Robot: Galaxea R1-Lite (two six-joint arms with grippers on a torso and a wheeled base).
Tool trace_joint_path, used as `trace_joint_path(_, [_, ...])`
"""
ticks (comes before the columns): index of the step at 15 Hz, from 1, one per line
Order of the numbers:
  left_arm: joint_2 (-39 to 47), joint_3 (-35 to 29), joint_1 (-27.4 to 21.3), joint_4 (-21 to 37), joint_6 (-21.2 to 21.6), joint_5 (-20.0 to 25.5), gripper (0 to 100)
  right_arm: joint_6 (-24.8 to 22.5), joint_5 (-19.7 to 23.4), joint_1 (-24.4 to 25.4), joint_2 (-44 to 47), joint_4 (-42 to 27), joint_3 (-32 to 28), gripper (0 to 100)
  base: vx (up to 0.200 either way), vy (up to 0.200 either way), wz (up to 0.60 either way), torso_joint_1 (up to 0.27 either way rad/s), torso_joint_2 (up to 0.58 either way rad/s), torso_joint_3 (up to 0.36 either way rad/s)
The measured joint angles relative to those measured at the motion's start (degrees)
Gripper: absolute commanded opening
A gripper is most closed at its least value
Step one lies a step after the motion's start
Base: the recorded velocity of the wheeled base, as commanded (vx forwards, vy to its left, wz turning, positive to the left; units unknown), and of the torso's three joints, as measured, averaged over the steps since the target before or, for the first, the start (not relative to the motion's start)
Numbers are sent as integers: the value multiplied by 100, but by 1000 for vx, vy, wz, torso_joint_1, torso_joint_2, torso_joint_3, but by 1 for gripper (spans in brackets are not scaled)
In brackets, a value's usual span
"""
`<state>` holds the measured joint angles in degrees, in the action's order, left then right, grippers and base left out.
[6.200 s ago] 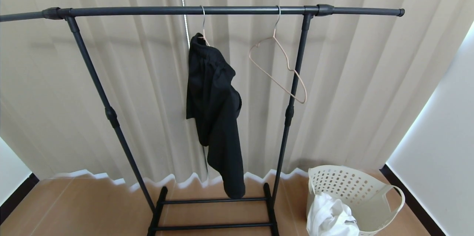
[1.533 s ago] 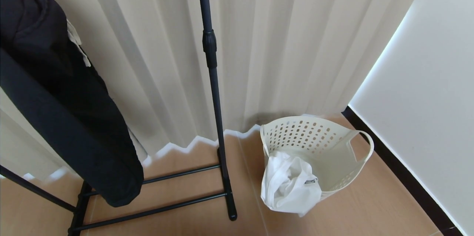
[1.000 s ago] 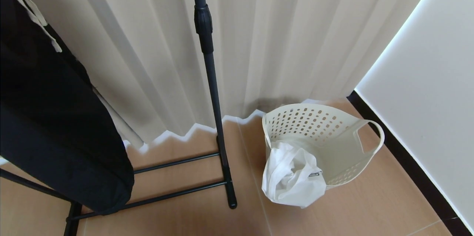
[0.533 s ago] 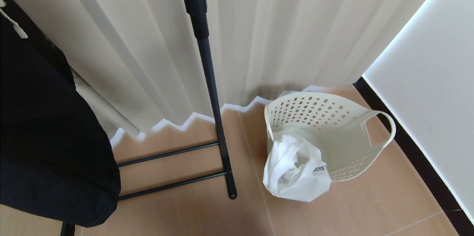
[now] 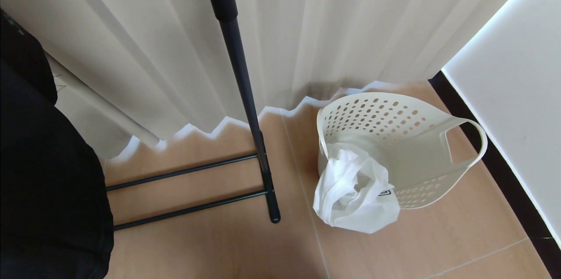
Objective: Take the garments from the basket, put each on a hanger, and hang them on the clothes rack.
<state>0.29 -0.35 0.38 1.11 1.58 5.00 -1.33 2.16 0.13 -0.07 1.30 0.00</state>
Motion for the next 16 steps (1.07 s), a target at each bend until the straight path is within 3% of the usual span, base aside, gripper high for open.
trace_joint_path(6, [0, 0, -5, 0, -2, -5, 100, -39, -13, 2, 0, 9, 0, 100, 0, 0, 0, 1, 4, -197])
trace_joint_path(10, [1, 0, -5, -5, -20, -24, 100, -379, -11, 22, 78, -144, 0, 100, 0, 0, 0, -1, 2, -62])
trace_joint_path(16, [1, 0, -5, -5, -26, -40, 100, -795, 413, 236, 2096, 63, -295, 100, 0, 0, 0, 0, 0, 0])
